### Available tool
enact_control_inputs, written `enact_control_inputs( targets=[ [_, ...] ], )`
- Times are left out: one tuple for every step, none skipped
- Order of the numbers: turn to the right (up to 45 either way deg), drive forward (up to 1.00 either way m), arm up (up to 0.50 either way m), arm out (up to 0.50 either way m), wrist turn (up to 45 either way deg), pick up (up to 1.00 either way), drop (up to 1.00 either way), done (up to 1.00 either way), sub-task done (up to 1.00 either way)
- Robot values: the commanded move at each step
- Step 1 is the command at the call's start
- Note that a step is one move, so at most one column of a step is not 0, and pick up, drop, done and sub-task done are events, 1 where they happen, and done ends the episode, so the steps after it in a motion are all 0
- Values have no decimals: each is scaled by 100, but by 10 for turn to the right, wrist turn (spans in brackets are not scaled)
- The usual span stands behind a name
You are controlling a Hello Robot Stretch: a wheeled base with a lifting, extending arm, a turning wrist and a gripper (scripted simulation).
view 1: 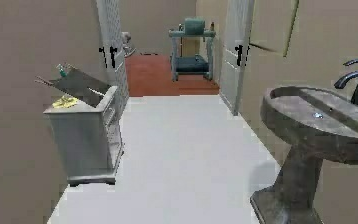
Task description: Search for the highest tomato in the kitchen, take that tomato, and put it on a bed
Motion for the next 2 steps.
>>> enact_control_inputs(
  targets=[
    [0, 100, 0, 0, 0, 0, 0, 0, 0],
    [-30, 0, 0, 0, 0, 0, 0, 0, 0]
  ],
)
